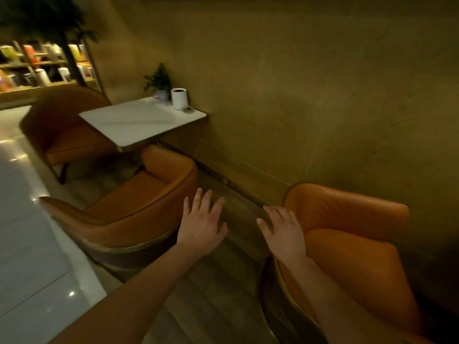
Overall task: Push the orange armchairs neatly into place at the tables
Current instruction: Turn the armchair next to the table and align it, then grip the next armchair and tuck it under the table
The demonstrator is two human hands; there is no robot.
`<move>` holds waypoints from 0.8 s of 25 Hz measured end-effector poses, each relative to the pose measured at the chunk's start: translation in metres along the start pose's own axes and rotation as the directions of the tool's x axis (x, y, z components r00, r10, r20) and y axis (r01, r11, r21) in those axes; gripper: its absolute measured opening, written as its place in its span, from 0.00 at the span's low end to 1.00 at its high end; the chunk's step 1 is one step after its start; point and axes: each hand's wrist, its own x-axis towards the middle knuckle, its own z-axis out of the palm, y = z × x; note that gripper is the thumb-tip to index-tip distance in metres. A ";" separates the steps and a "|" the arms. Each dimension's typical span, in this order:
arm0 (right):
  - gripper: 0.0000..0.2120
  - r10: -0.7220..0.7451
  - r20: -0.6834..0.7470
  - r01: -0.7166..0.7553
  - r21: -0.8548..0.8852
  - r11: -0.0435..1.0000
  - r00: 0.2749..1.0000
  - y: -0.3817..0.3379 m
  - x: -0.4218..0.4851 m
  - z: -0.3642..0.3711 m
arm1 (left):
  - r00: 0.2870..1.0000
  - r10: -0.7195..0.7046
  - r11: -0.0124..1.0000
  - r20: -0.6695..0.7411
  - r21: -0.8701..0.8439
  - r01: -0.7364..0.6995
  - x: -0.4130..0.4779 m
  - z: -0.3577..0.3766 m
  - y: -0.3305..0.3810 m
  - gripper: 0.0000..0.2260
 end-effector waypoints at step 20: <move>0.23 -0.233 0.088 0.228 0.058 0.972 0.968 -0.366 0.068 0.143 | 0.943 -0.332 0.943 0.006 -0.010 0.332 -0.120 -0.071 -0.372 0.31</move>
